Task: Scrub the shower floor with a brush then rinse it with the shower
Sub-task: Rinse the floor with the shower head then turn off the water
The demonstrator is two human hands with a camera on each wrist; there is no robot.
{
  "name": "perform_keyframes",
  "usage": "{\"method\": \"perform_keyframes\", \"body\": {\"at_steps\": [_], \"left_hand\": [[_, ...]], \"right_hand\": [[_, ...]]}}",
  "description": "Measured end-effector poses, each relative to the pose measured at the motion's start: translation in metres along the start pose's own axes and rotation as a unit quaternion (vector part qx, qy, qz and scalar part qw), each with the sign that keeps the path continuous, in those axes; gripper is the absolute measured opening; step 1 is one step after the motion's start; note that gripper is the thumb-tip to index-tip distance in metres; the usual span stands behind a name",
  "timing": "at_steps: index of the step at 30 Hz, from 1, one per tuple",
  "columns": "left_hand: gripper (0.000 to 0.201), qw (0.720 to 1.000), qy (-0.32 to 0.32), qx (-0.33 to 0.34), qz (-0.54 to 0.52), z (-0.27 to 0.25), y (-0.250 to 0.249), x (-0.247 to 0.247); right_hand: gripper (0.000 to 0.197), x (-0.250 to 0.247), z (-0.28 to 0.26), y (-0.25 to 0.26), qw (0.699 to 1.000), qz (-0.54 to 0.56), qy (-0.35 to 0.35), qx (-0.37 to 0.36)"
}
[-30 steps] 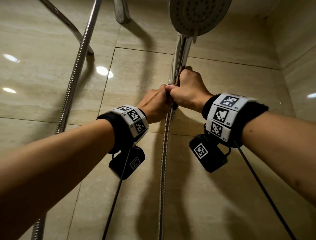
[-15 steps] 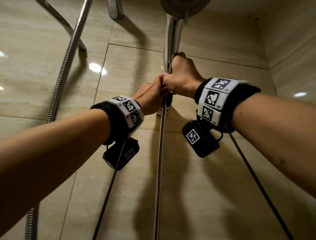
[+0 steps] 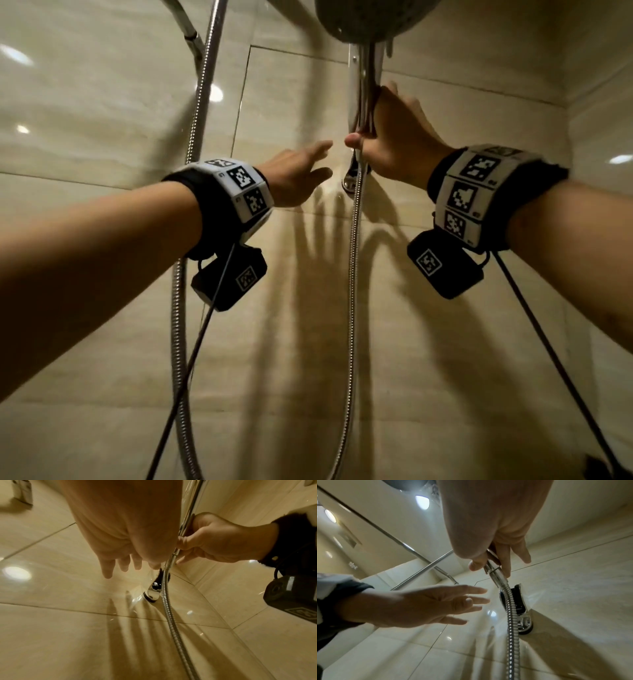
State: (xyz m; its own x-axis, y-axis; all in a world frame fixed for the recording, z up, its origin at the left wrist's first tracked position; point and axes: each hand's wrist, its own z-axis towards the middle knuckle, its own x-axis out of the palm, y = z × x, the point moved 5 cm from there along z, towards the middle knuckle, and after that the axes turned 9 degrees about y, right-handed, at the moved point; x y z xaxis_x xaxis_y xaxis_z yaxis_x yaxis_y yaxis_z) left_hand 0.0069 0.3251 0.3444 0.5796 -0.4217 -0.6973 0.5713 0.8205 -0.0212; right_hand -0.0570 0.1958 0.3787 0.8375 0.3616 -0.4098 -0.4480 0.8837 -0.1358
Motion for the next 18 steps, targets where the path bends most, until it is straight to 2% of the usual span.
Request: {"method": "perform_keyframes", "body": {"at_steps": [5,7,9,14,18], "left_hand": [[0.055,0.999,-0.002,0.035,0.003,-0.054,-0.006,0.018],[0.056,1.000,-0.003,0.024,-0.012,-0.078,-0.006,0.033],[0.055,0.998,0.027,0.012,-0.060,-0.115,0.000,0.059],[0.036,0.985,0.090,-0.043,-0.141,-0.202,0.012,0.083],[0.028,0.982,0.139,-0.086,-0.092,-0.268,0.004,0.082]], "right_hand": [[0.046,0.019,-0.053,0.007,0.995,0.026,0.055,0.082],[0.059,0.030,-0.084,0.009,0.993,-0.011,0.070,0.095],[0.068,0.050,-0.131,0.014,0.987,-0.018,0.110,0.116],[0.053,0.072,-0.234,0.030,0.953,-0.019,0.226,0.202],[0.037,0.070,-0.307,0.048,0.929,-0.001,0.292,0.228]]}}
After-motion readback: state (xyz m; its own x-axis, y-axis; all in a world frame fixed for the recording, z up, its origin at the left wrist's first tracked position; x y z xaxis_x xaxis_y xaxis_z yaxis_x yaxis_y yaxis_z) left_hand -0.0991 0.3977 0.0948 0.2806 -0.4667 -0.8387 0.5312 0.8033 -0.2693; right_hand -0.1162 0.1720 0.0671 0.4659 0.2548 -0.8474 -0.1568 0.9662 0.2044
